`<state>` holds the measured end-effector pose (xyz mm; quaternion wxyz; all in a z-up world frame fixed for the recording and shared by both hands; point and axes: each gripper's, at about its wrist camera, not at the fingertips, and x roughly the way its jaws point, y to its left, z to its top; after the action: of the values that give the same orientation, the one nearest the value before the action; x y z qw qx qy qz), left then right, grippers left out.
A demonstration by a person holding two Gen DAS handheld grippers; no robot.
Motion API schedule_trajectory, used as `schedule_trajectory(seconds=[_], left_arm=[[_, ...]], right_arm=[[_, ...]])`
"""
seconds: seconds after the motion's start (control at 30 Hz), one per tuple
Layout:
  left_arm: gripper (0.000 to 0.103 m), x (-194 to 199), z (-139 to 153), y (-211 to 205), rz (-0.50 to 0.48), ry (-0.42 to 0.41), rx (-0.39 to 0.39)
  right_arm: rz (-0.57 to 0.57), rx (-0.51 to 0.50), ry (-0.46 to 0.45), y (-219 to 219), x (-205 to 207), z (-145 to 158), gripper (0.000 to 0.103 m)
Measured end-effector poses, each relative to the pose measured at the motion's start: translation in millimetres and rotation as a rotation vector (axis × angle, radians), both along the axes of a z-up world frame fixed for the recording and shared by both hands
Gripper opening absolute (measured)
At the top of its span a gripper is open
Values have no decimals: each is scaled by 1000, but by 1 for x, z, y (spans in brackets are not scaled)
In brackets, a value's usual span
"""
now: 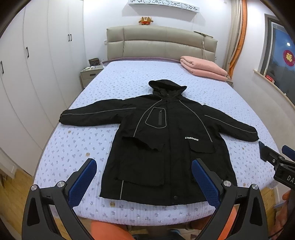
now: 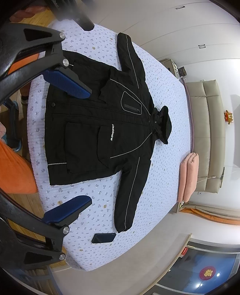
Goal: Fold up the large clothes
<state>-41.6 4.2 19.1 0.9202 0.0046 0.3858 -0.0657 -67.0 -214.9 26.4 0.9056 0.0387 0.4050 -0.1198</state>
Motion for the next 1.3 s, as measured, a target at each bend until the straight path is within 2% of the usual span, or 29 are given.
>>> schedule_trajectory(seconds=[0.6, 0.83, 0.97, 1.07, 1.17, 1.3], left_arm=[[102, -10, 8, -1, -13, -31, -21], [102, -1, 4, -24, -61, -29, -9], [102, 22, -9, -45, -96, 7, -9], [102, 54, -28, -65, -102, 41, -1], [102, 94, -51, -93, -123, 53, 17], [102, 164, -89, -142, -190, 81, 14]], right_arm=[[-29, -1, -28, -4, -20, 10, 103], [-82, 30, -33, -27, -24, 4, 103], [-137, 54, -23, -60, -11, -13, 103], [-167, 68, -13, -89, 1, -34, 103], [-215, 89, 8, -132, 26, -69, 103], [-279, 195, 70, -200, 66, -125, 103]])
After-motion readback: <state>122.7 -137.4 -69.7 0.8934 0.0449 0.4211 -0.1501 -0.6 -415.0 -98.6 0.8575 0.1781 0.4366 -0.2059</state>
